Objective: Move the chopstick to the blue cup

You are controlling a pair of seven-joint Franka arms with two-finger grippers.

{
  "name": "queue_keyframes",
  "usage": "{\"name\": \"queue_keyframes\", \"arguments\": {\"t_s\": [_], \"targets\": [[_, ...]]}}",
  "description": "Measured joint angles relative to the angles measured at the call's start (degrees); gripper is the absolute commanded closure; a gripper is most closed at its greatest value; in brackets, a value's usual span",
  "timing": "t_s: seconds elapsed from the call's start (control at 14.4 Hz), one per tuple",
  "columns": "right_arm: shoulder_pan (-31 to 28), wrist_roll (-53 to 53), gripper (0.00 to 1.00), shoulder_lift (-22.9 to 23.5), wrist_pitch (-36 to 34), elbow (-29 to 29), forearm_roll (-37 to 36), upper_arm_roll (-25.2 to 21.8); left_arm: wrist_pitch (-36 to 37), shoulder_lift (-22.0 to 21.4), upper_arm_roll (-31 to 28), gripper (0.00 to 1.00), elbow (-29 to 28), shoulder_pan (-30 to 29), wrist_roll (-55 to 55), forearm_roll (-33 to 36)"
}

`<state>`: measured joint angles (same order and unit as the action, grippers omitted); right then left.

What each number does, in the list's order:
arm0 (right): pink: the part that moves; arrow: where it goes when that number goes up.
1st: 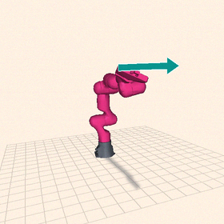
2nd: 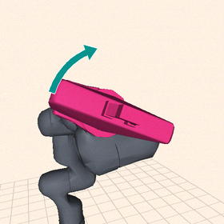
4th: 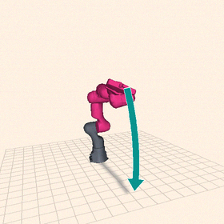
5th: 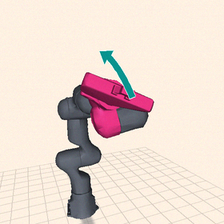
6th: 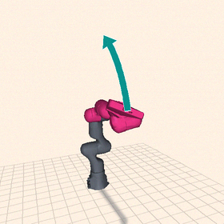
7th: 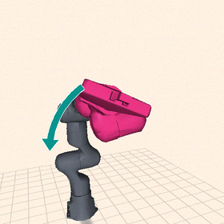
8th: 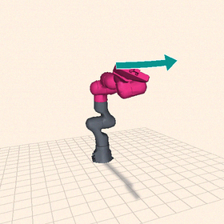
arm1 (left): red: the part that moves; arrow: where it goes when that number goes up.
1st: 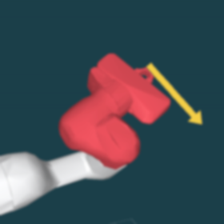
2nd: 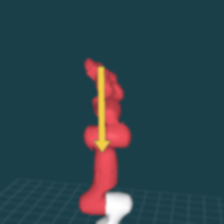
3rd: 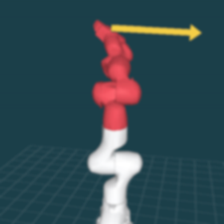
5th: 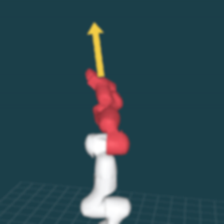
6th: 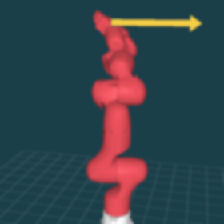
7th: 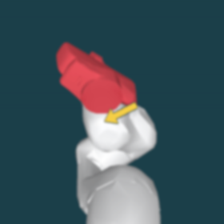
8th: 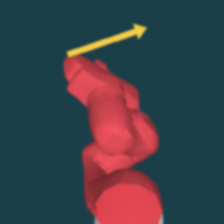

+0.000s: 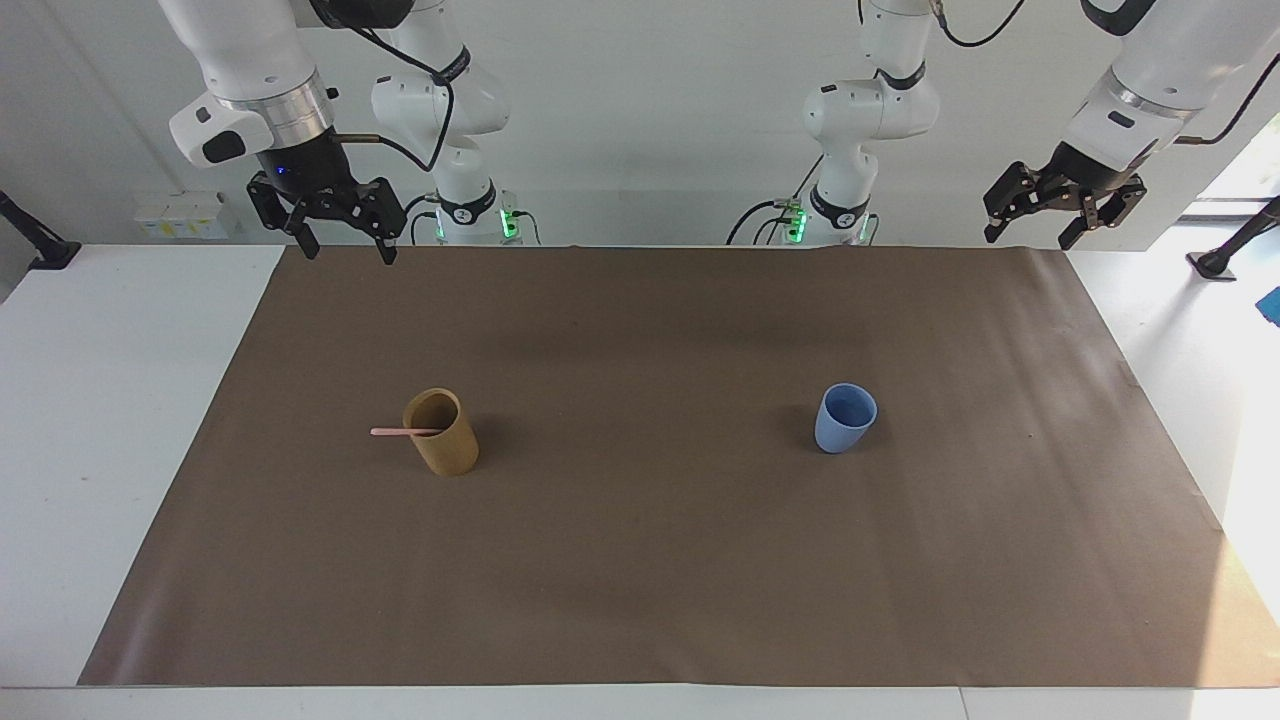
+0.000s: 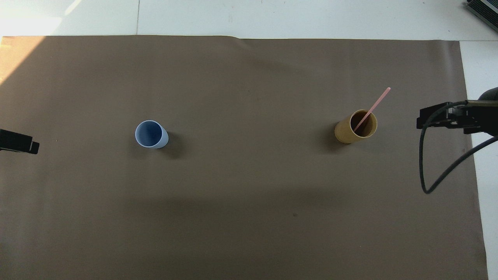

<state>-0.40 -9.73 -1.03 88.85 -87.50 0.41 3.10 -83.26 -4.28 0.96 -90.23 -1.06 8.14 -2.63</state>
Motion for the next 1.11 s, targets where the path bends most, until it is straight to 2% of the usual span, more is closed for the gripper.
{"name": "queue_keyframes", "arguments": {"t_s": [1.11], "targets": [[-0.3,-0.1,0.00,0.0,1.1,0.0,0.1,-0.4,0.0,0.0,0.0,0.00,0.0,0.0,0.0,0.0]]}}
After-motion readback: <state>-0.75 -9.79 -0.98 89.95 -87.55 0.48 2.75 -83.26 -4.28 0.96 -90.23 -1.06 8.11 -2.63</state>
